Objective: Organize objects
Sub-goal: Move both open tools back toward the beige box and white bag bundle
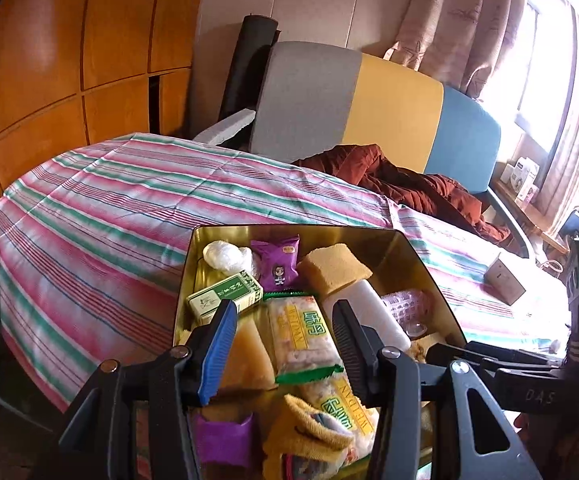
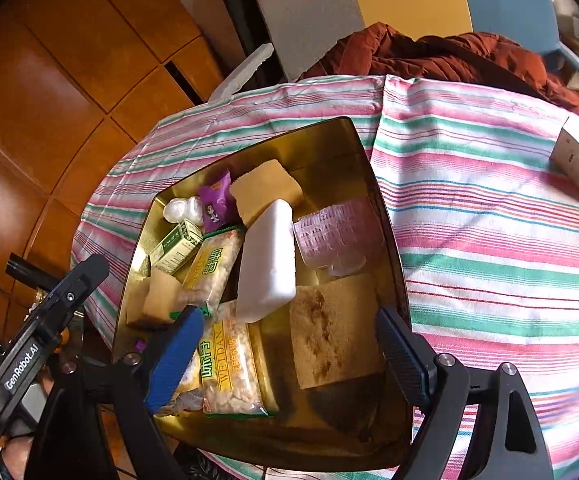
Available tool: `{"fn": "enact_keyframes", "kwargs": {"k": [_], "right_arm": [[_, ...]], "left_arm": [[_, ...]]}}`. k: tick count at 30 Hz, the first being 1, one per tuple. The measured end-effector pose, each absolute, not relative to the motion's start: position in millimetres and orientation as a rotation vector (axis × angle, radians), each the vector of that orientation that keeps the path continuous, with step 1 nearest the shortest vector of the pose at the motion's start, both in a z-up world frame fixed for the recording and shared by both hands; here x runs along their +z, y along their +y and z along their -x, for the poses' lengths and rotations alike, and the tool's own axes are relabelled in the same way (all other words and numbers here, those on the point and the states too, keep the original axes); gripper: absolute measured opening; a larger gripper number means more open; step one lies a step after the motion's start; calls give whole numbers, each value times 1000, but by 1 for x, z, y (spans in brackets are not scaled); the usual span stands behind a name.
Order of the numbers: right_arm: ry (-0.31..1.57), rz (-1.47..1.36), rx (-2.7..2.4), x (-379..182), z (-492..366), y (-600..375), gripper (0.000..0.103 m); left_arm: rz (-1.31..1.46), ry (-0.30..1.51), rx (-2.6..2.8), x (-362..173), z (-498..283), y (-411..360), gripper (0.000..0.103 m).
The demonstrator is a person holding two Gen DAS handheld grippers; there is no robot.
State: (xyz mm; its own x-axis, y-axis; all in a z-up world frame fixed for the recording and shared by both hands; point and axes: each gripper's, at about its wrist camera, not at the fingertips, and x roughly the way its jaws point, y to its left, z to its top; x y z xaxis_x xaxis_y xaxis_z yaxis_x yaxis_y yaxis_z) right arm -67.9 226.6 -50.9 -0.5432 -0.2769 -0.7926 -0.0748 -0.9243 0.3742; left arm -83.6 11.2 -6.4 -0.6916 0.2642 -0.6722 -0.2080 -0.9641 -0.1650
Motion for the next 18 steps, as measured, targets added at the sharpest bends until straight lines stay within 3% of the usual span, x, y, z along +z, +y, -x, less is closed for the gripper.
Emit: {"fn": "enact_keyframes", "kwargs": {"k": [18], "right_arm": [[-323, -1341, -2786, -39, 43, 211, 92]], "left_arm": [[1056, -35, 2704, -6, 56, 15, 50]]}}
